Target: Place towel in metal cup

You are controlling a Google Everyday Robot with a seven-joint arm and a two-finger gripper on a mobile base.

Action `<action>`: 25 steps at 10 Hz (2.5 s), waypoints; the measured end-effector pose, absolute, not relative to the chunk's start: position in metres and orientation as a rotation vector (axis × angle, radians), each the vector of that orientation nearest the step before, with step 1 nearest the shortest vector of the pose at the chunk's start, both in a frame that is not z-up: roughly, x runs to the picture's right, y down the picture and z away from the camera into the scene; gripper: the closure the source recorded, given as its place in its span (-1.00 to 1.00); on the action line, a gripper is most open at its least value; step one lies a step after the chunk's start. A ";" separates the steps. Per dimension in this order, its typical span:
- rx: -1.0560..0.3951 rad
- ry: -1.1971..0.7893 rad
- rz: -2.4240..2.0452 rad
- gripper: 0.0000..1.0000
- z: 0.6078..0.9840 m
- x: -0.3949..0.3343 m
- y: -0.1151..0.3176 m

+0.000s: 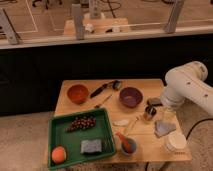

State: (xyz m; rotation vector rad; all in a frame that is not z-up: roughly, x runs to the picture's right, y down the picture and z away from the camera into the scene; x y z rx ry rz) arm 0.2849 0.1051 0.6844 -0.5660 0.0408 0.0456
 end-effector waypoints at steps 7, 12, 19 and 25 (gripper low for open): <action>-0.566 0.041 0.046 -0.60 0.684 0.285 0.105; -0.566 0.041 0.046 -0.60 0.684 0.285 0.105; -0.566 0.041 0.046 -0.60 0.684 0.285 0.105; -0.588 0.044 0.131 -0.60 0.744 0.310 0.139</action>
